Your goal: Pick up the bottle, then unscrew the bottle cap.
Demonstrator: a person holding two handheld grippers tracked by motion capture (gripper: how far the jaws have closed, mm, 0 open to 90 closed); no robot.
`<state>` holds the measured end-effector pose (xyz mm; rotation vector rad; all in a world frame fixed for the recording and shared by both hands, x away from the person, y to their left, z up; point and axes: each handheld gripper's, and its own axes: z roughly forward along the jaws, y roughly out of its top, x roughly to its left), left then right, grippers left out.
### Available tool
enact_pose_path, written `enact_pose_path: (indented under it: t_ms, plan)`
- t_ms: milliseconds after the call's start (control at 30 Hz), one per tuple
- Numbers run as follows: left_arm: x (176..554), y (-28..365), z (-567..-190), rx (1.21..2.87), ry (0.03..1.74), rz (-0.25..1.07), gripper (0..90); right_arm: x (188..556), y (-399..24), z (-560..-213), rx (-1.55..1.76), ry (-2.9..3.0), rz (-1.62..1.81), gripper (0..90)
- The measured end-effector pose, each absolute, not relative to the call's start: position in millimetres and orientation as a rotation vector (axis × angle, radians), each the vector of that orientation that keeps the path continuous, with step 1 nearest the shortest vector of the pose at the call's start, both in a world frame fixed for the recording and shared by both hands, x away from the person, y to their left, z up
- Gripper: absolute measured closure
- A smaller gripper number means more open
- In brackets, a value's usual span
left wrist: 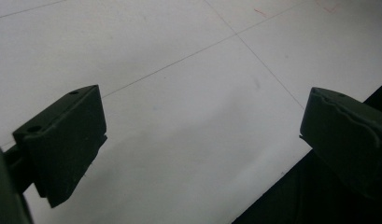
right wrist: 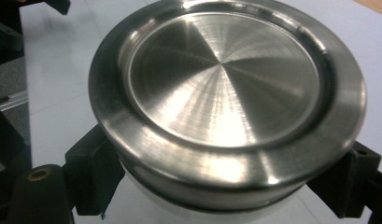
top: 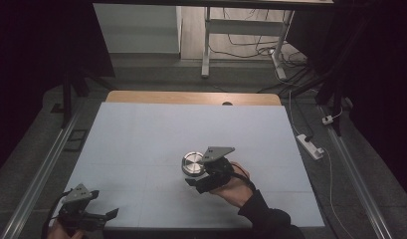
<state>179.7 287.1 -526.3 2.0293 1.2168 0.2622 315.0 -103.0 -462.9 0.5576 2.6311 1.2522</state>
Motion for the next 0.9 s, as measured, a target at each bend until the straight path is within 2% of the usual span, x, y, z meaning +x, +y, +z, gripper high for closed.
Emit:
enact_pose_path:
  t_ms: [567, 900]
  plan:
    - [179, 291, -525, 1.991, 1.218, 0.250, 0.3, 310, -100, -464, 0.539, 2.647, 1.261, 15.1]
    - [189, 280, -514, 2.018, 1.083, 0.275, 0.2, 309, -98, -465, 0.521, 2.660, 1.259, 15.1]
